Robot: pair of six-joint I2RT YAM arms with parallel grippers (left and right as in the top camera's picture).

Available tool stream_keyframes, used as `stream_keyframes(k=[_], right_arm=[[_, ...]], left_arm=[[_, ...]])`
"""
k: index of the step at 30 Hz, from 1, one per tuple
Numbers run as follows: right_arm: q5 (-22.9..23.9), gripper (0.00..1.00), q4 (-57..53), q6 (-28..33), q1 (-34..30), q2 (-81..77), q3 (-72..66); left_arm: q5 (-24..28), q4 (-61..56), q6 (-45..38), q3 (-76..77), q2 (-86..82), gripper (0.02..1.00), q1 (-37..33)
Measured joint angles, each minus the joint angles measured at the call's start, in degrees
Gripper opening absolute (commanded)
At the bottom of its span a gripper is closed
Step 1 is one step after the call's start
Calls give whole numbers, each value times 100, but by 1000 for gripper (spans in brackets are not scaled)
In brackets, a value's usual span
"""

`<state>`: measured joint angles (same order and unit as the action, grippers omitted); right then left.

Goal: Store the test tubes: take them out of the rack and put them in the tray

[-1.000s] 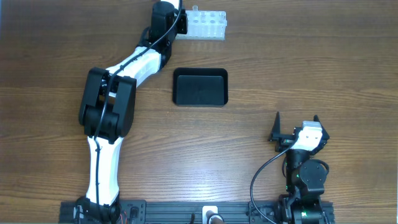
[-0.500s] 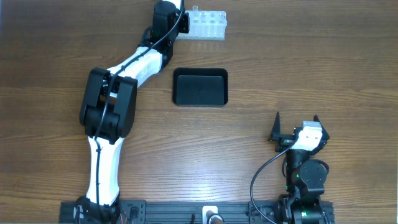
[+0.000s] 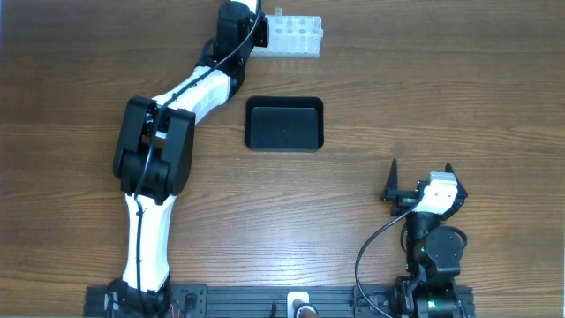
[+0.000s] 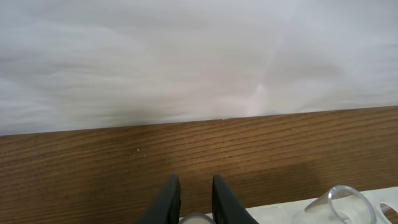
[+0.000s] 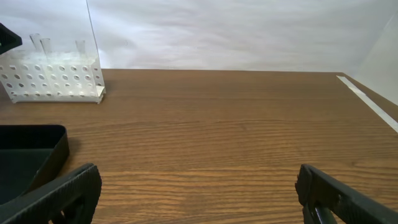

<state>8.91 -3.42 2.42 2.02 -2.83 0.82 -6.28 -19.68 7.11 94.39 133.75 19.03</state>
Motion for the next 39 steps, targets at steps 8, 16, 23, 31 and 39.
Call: stream_keyframes(k=[8, 16, 23, 31, 39], right_arm=[[0, 991, 0, 0, 0, 0, 0], [0, 991, 0, -4, 0, 0, 0], [0, 993, 0, -2, 0, 0, 0], [0, 993, 0, -2, -2, 0, 0], [0, 993, 2, -4, 0, 0, -2]], left_arm=[[-4, 72, -4, 2, -17, 150, 24], [-20, 223, -188, 2, -479, 156, 59], [-59, 911, -479, 7, -1674, 132, 136], [-66, 3185, -262, 144, -2894, 82, 356], [-66, 5761, 855, 153, -2830, 42, 638]])
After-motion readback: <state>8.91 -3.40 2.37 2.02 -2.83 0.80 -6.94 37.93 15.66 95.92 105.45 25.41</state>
